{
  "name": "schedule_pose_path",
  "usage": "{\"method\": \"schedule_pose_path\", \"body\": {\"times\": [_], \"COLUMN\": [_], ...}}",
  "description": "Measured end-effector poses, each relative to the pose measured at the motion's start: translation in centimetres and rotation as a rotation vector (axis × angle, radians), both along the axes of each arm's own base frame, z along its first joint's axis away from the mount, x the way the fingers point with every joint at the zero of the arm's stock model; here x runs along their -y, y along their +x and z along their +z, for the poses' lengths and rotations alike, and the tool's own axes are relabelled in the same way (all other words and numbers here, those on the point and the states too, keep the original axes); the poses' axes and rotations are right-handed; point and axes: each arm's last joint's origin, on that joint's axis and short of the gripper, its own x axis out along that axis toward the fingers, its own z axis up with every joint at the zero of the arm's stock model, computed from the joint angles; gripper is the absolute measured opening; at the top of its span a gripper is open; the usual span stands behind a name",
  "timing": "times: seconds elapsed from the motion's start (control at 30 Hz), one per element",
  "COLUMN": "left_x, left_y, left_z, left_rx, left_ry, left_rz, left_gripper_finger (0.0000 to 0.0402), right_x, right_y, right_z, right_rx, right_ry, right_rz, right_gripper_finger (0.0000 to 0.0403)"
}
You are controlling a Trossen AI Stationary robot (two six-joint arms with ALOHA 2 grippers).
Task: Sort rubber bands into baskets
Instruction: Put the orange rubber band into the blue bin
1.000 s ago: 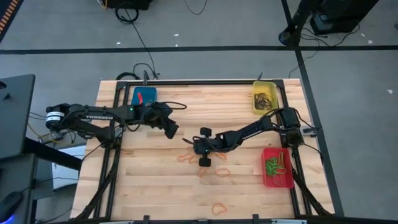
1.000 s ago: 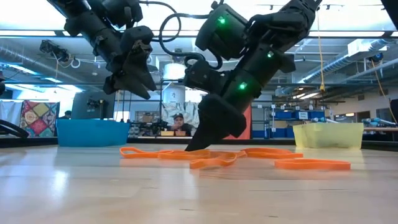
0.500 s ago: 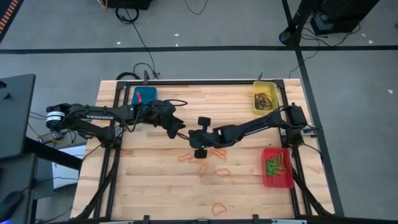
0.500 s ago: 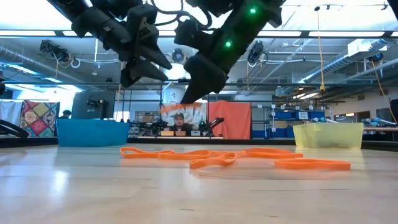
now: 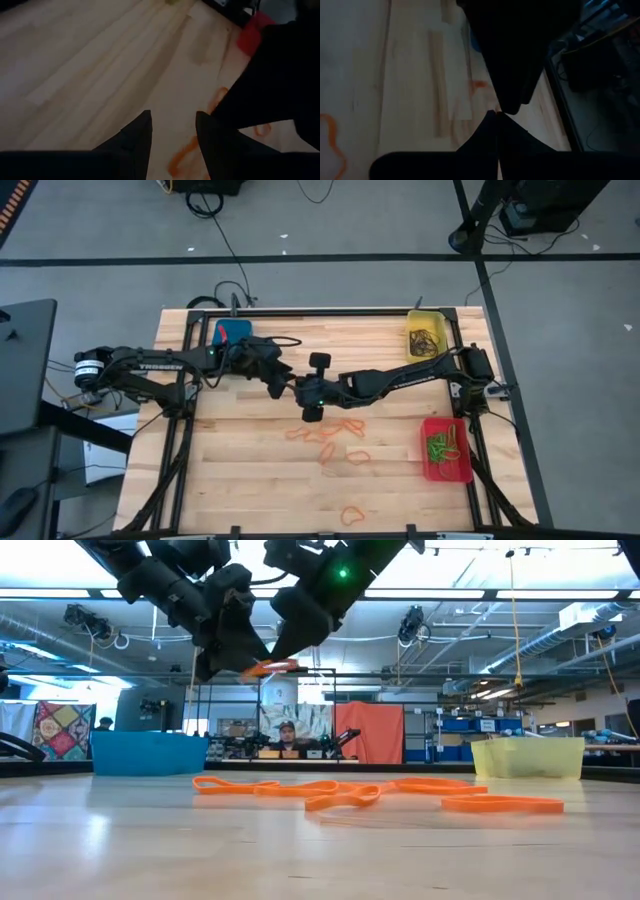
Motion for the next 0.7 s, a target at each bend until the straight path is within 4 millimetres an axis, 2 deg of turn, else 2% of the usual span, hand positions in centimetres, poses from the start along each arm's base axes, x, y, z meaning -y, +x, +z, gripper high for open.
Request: {"method": "schedule_pose_path", "body": {"times": [0.37, 0.53, 0.7], "left_x": [0.3, 0.4, -0.6], "left_y": [0.0, 0.0, 0.0], "left_z": [0.0, 0.1, 0.4], "left_rx": [0.015, 0.020, 0.068], "left_ry": [-0.032, -0.046, -0.119], "left_rz": [-0.152, -0.157, -0.095], "left_gripper_finger": [0.0157, 0.0157, 0.0160], "right_x": [0.2, 0.4, 0.4], "right_y": [-0.5, -0.5, -0.4], "right_z": [1.8, 1.8, 1.8], "right_rx": [0.047, 0.046, 0.049], "right_ry": [-0.049, -0.049, -0.049], "right_rz": [-0.051, -0.058, -0.055], "right_gripper_finger": [0.0002, 0.0002, 0.0002]}}
